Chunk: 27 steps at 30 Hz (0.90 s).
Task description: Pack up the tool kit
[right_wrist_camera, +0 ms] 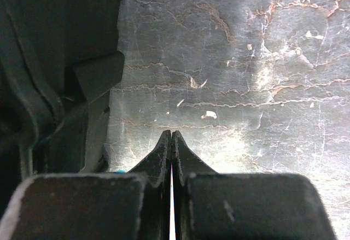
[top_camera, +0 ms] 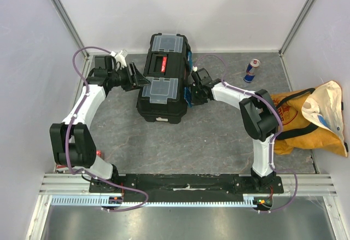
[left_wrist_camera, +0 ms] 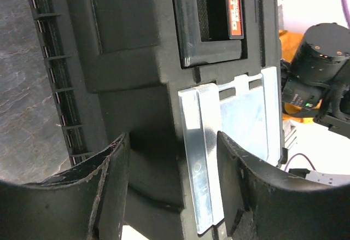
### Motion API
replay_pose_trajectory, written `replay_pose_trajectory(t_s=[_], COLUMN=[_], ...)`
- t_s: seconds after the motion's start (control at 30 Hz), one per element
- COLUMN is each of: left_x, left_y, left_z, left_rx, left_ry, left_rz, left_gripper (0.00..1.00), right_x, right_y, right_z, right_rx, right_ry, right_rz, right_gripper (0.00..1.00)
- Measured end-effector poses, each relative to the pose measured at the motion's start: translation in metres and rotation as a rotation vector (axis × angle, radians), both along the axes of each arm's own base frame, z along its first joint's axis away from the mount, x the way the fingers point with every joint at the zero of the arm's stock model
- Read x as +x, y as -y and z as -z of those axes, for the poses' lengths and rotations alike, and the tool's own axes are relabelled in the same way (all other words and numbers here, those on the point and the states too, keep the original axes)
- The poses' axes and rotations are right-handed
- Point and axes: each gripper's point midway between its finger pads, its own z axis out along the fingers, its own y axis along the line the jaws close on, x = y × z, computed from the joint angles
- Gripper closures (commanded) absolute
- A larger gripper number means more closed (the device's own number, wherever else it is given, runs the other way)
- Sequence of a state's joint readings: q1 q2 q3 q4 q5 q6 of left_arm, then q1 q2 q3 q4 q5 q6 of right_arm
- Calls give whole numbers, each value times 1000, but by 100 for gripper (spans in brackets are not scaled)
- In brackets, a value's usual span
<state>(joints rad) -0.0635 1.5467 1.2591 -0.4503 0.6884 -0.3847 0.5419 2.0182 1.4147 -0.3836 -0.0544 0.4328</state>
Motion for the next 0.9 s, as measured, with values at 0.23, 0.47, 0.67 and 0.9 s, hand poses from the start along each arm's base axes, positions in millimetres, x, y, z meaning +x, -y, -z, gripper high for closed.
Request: replay_pose_trajectory(t_s=[0.23,0.47,0.67,0.9], left_x=[1,4,23,29], left_y=[0,1,0,-4], left_z=[3,8,4,2], left_rx=[-78,-143,-196,-185], left_ry=[32,52,127,114], left_rz=[-4,-39,-78,-97], left_gripper=[64,66,67,63], right_x=[-1,2,16,18], right_y=[-5,-16,-26,-26], right_z=[4,4,4,6], right_rx=[14,84,172,208], right_ry=[-22,-39,-7,13], right_rz=[-4,50,94,133], right_gripper=[100,100,100,100])
